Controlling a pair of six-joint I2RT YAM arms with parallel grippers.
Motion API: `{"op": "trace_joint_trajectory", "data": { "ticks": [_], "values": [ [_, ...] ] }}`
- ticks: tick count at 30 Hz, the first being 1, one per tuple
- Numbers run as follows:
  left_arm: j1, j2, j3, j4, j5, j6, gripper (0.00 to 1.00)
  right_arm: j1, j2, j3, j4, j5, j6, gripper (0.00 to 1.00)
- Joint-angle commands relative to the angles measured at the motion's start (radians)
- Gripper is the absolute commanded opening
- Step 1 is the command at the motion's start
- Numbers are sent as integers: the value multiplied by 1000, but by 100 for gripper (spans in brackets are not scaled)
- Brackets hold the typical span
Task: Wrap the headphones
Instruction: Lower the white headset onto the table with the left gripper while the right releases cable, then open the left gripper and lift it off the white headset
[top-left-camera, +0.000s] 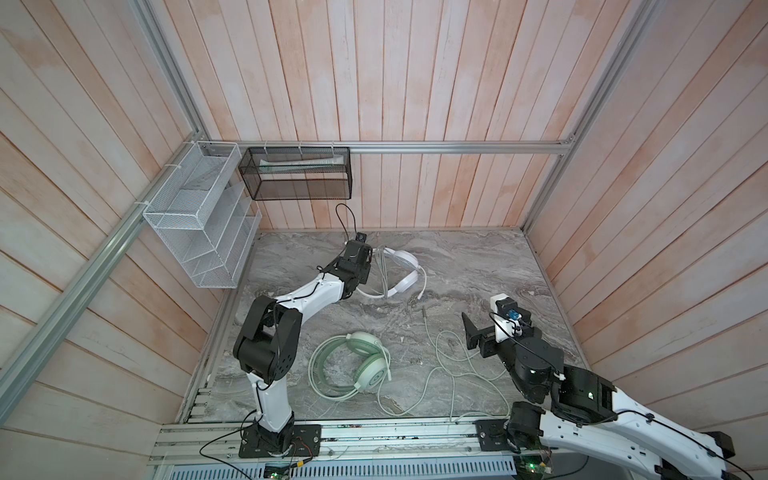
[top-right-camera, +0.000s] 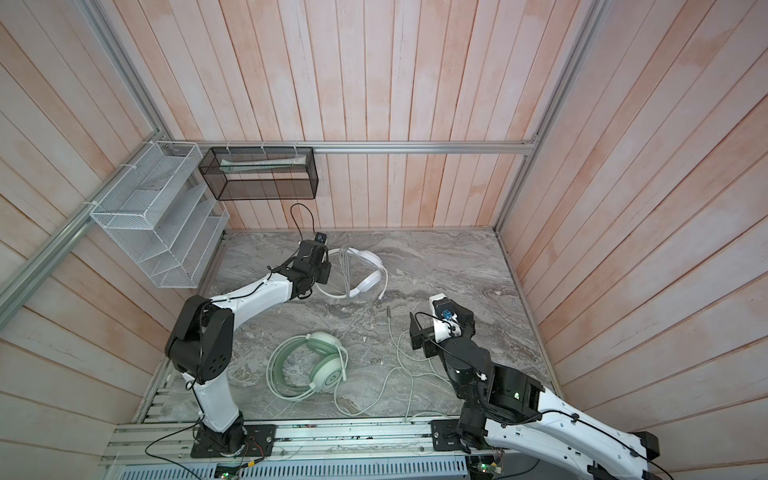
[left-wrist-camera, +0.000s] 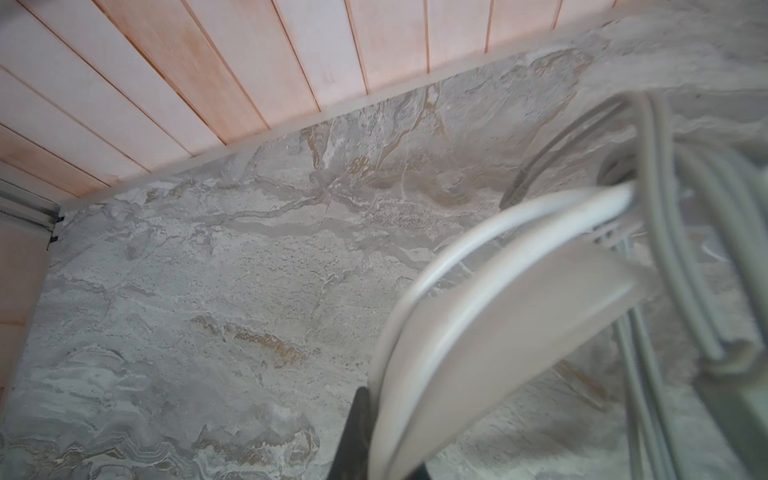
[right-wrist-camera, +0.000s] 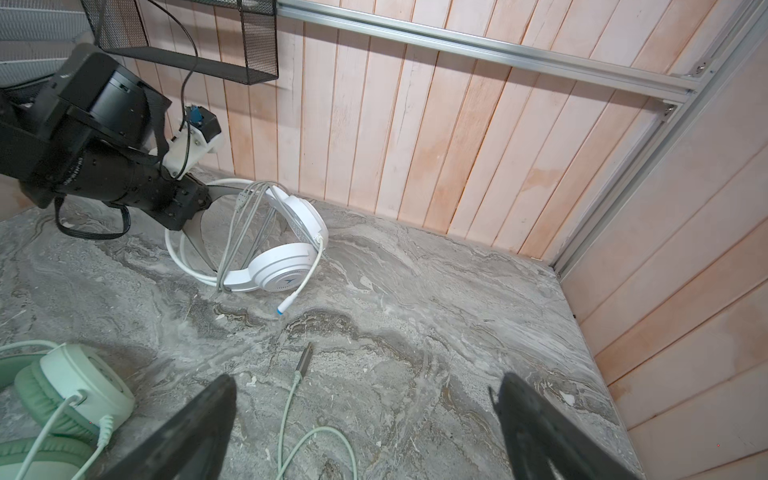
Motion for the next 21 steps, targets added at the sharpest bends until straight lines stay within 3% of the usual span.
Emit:
{"op": "trace_joint_trajectory", "data": {
  "ticks": [1, 13, 19, 21],
  "values": [
    [0, 38, 52, 127, 29, -40, 0, -1, 11, -6, 25, -12, 11, 99],
    [37, 104, 0, 162, 98, -96, 0, -1, -2, -31, 44, -43, 3, 99],
    [45, 98, -2, 148, 147, -87, 28, -2, 13, -32, 50, -54, 3, 99],
    [45, 101, 7, 132, 148, -85, 32, -2, 24, -32, 50, -58, 3, 98]
  ]
}}
